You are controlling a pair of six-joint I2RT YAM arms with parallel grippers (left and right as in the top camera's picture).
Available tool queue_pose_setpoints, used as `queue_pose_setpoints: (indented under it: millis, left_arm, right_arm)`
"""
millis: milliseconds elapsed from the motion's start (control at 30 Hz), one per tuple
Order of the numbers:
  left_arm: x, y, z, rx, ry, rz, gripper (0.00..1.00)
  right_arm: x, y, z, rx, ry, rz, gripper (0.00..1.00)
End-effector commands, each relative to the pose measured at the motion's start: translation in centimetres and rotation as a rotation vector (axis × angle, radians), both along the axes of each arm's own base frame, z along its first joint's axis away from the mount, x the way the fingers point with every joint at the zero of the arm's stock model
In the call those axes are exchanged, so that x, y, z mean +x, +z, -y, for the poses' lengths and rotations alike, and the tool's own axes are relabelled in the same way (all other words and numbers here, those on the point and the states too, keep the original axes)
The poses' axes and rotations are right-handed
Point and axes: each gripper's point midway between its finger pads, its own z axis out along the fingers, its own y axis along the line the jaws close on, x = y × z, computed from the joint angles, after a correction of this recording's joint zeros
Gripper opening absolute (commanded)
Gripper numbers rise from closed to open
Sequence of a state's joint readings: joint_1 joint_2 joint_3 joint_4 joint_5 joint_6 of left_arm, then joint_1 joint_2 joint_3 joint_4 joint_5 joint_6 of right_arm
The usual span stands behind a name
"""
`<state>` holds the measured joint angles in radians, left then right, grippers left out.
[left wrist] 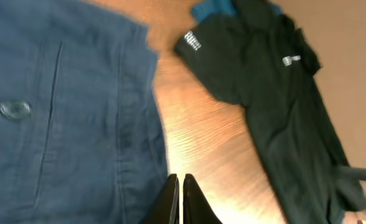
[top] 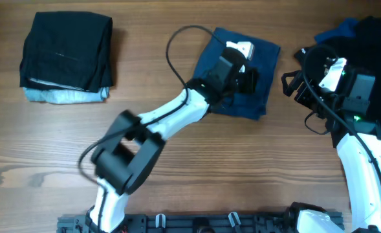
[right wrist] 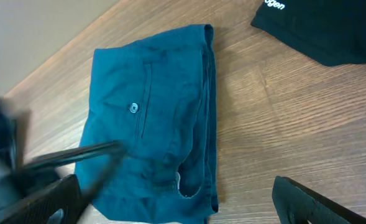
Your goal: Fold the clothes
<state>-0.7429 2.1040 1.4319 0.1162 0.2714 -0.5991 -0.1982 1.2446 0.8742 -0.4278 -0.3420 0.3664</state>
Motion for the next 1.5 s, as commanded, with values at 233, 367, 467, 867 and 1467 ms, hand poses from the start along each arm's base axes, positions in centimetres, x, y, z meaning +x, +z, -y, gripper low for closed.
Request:
queue_pose_setpoints:
  millis: [233, 367, 467, 867, 1467]
  left_arm:
    - [-5.3, -16.9, -5.0, 0.247, -0.027, -0.487, 0.04]
    - [-5.0, -17.1, -13.4, 0.481, -0.102, -0.479, 0.06]
    - [-1.9, -16.4, -24.6, 0.844, 0.036, -0.413, 0.09]
    - [6.7, 10.2, -22.9, 0.202, 0.18, 0.036, 0.04]
    - [8.7, -15.2, -10.6, -0.081, 0.236, -0.429, 0.04]
  right_arm:
    - [0.3, 0.1, 0.4, -0.005, -0.017, -0.001, 1.0]
    - [0.3, 0.1, 0.4, -0.005, -0.017, -0.001, 1.0]
    - [0.3, 0.1, 0.4, -0.005, -0.017, -0.001, 0.99]
    - [0.3, 0.1, 0.4, -0.005, -0.016, -0.001, 0.99]
    - [0.3, 0.1, 0.4, -0.006, -0.016, -0.001, 0.99]
